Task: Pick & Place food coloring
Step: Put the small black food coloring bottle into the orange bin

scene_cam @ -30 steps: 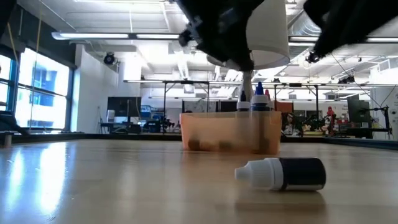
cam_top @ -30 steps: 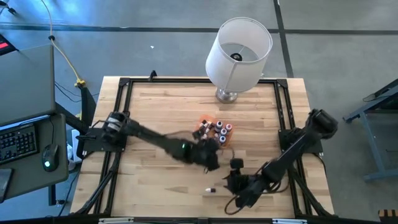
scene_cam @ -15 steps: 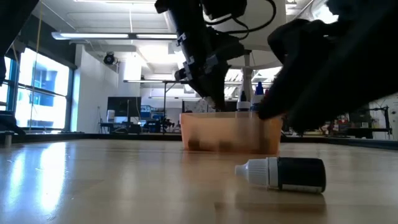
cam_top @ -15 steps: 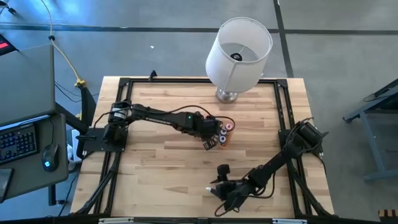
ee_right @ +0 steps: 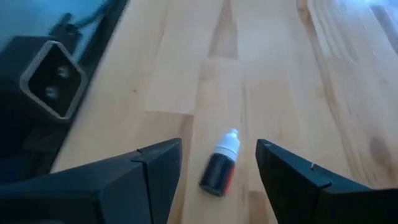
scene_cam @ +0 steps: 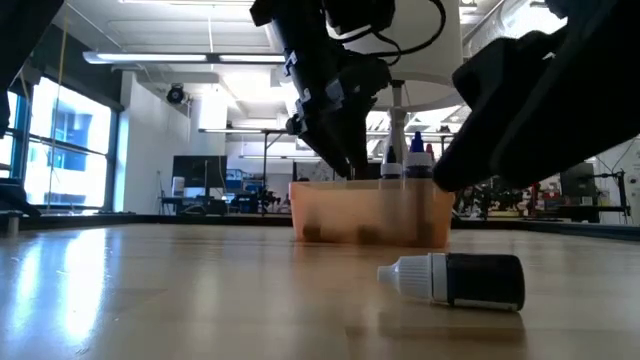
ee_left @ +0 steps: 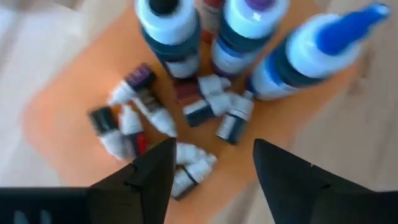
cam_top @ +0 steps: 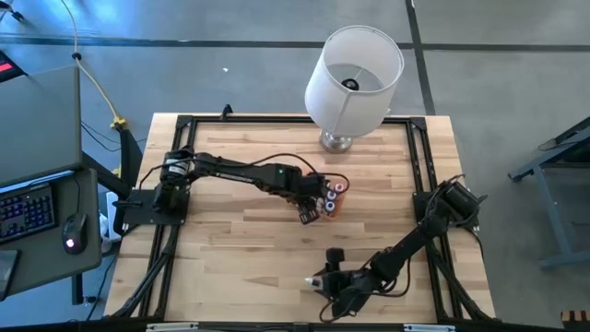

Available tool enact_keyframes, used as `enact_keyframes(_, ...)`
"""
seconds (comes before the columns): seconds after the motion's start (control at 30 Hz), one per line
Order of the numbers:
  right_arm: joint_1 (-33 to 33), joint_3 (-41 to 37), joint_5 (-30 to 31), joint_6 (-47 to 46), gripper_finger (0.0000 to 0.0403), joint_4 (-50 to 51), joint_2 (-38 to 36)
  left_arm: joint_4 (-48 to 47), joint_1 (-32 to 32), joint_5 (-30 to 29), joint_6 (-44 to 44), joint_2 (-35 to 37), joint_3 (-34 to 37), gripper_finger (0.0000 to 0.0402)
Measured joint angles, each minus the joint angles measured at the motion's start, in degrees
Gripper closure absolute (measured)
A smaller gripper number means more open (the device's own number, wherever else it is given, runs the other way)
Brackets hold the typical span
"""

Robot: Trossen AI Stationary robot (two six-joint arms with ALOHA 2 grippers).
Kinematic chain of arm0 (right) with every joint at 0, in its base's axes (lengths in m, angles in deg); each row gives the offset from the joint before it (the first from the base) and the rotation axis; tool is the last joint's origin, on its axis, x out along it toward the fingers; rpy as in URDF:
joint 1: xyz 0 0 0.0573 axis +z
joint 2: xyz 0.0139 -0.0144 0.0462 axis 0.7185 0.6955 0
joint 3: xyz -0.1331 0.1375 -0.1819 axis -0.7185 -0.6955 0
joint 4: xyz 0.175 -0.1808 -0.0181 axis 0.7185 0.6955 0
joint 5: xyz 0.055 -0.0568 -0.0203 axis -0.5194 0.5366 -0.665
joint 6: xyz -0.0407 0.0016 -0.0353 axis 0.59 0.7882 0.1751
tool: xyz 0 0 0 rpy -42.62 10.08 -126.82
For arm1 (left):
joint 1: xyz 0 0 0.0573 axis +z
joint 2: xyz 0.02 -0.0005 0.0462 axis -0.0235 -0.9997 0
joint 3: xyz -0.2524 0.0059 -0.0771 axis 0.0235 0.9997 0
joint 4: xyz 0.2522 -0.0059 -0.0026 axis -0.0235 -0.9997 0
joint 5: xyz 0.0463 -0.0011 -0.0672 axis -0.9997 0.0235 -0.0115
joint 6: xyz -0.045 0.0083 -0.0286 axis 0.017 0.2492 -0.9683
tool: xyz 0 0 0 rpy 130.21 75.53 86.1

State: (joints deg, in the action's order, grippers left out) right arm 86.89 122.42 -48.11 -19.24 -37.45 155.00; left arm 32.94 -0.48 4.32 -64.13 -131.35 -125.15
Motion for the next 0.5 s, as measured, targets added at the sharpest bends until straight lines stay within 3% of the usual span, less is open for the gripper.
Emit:
enact_keyframes(0.17, 0.28, 0.02, 2.95, -2.95, 0.0203, 1.7, 0.53, -0.47, -1.19, 2.83, -3.05, 5.43, -0.12, 0.0188)
enact_keyframes(0.5, -0.32, 0.23, 4.27, -6.77, 0.0204, -2.72, 8.08, -4.79, -10.12, -9.46, -5.49, 14.66, -0.02, 0.0188)
